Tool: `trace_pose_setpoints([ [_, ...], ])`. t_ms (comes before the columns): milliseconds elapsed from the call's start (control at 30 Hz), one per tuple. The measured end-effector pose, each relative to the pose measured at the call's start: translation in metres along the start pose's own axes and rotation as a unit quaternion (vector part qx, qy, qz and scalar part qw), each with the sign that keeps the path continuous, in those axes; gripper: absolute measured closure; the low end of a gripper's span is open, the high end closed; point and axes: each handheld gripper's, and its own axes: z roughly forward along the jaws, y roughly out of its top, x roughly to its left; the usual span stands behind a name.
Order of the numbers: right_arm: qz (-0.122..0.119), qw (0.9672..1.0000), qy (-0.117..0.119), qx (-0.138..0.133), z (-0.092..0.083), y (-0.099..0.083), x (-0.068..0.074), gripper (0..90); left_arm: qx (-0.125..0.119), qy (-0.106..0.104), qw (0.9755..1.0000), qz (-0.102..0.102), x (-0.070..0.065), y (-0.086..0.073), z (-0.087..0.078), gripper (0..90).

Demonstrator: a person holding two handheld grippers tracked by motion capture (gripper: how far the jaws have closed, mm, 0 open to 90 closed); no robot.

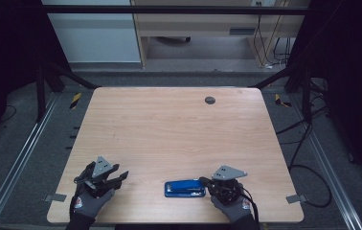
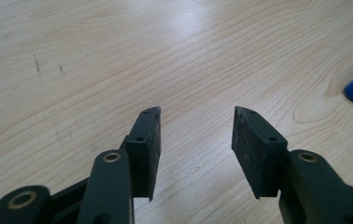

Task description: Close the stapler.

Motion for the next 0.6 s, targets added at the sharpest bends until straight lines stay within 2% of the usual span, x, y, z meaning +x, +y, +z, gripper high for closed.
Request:
trace_pose_setpoints([
  [133, 0.003, 1.0, 0.004, 0.003, 0.0, 0.001, -0.001, 90.0, -0.001, -0.001, 1.0, 0.0, 0.0, 0.0, 0.0, 52.3],
  [233, 0.002, 0.9999, 0.009, -0.006, -0.001, 0.002, -0.001, 90.0, -0.001, -0.002, 1.0, -0.003, 0.001, -0.001, 0.001, 52.2],
  [267, 0.004, 0.9997, 0.015, -0.021, -0.004, 0.004, -0.002, 90.0, -0.001, -0.003, 1.0, -0.004, 0.001, -0.001, 0.001, 51.9],
  [433, 0.009, 0.9993, 0.002, -0.035, -0.008, 0.009, -0.007, 90.0, 0.0, -0.004, 1.0, -0.004, 0.0, -0.001, 0.002, 50.7],
  [533, 0.02, 0.9987, -0.018, -0.044, -0.012, 0.009, -0.015, 84.9, 0.002, -0.004, 1.0, -0.006, 0.001, -0.002, 0.003, 49.8],
  [600, 0.033, 0.9974, -0.038, -0.051, -0.015, 0.007, -0.026, 79.6, 0.005, -0.005, 0.9999, -0.008, 0.002, -0.002, 0.004, 48.4],
])
